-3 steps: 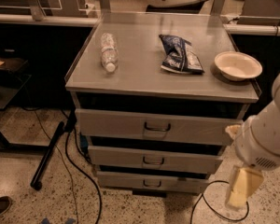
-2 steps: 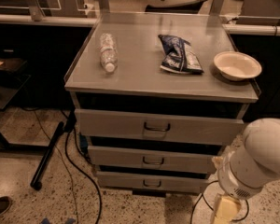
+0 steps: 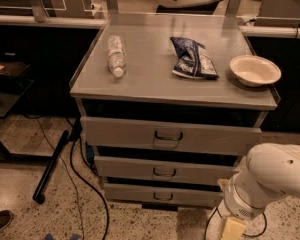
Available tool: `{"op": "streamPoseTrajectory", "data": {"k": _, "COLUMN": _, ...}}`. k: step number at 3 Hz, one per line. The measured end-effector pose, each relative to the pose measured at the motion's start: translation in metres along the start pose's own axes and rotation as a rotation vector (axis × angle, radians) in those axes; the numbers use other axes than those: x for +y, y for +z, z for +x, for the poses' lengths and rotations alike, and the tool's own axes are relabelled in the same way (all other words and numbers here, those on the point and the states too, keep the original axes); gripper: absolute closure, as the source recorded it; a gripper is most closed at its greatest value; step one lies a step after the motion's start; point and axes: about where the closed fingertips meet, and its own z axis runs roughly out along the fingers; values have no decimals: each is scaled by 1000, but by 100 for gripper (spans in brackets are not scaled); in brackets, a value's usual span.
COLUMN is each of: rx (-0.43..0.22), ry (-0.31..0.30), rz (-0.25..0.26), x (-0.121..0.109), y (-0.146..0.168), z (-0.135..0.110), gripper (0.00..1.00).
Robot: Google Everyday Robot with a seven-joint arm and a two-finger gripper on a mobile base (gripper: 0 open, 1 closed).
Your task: Open middle drawer
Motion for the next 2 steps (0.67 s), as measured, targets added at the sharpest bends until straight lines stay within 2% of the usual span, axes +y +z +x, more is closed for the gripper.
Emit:
{"op": "streamPoseTrajectory", "data": {"k": 1, "rx": -26, "ry": 19, "rz": 14, "x": -1, "y": 14, "z": -4, "gripper": 0}}
{"op": "streamPoseTrajectory", "data": {"k": 2, "rx": -102, "ry": 59, "rz": 53, "x": -21, "y": 40, "z": -9, "gripper": 0}}
